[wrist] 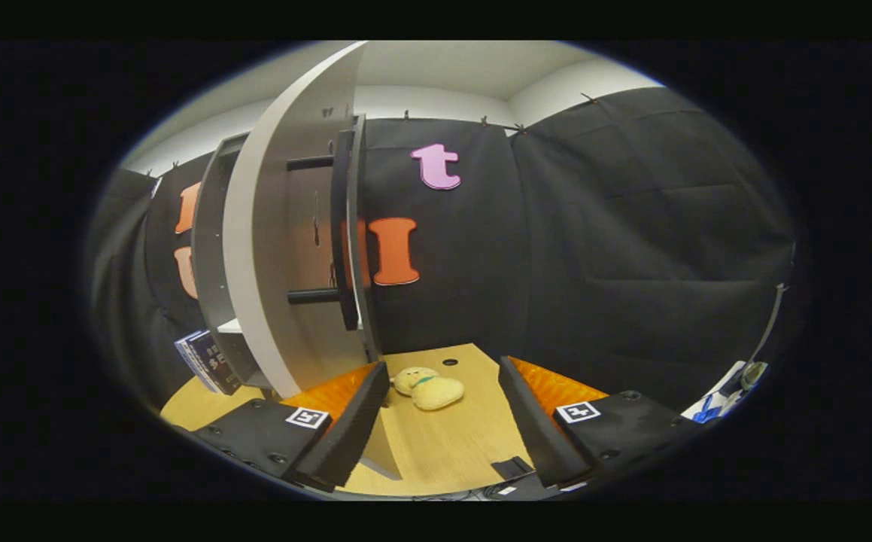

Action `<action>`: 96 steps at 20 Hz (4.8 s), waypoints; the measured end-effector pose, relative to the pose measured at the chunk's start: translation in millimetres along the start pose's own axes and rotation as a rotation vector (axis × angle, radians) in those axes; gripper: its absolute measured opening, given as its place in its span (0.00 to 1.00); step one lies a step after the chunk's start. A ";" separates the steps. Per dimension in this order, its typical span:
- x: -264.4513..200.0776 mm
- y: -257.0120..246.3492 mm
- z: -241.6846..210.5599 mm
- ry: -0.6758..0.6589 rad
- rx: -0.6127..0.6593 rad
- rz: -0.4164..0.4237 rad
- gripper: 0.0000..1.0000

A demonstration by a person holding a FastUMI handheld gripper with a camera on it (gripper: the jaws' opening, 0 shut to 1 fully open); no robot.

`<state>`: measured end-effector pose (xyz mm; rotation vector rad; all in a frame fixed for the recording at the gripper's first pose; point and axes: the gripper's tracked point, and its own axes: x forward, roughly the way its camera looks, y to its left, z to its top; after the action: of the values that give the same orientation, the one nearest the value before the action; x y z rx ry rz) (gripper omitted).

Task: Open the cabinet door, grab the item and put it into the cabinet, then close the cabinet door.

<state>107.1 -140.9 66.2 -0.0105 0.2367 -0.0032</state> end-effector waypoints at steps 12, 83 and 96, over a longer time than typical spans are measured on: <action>1.1 80.5 -12.9 0.026 0.016 0.139 0.96; 66.5 330.9 32.9 -0.014 -0.010 0.171 0.96; 7.1 300.3 100.0 -0.111 -0.002 0.122 0.96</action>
<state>138.1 160.3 158.5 0.0014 0.1260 0.1189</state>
